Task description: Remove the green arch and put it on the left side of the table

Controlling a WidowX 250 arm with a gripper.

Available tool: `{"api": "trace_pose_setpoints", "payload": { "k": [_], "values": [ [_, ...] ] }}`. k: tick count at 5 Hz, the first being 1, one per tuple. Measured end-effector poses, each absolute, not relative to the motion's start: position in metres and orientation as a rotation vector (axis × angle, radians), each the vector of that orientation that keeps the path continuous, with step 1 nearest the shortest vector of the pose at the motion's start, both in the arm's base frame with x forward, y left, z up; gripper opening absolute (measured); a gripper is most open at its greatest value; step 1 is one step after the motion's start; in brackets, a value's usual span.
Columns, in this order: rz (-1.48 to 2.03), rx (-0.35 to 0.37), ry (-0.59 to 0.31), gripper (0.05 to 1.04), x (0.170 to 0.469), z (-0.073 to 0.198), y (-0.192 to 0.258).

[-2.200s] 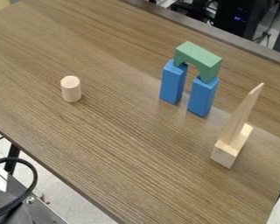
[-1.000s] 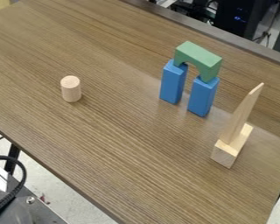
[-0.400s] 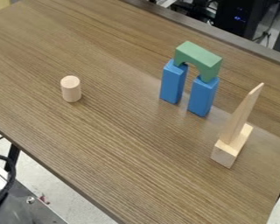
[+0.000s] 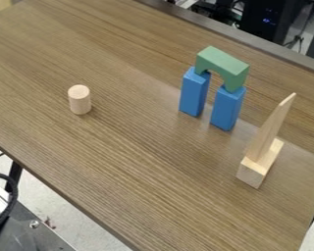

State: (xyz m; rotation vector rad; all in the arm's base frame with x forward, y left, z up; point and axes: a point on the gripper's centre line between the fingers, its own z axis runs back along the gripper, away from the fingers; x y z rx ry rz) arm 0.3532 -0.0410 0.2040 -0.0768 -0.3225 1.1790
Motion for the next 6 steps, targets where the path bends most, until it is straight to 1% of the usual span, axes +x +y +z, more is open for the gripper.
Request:
{"api": "trace_pose_setpoints", "payload": {
  "k": [2, 4, 5, 6],
  "values": [
    [1.233, -0.005, -0.344, 1.0, 0.351, 0.163, -0.047],
    [1.294, 0.026, -0.309, 1.0, 0.349, 0.149, -0.046],
    [1.32, 0.055, -0.317, 1.0, 0.35, 0.134, -0.041],
    [1.327, 0.067, -0.326, 1.0, 0.353, 0.127, -0.04]
  ]
}}
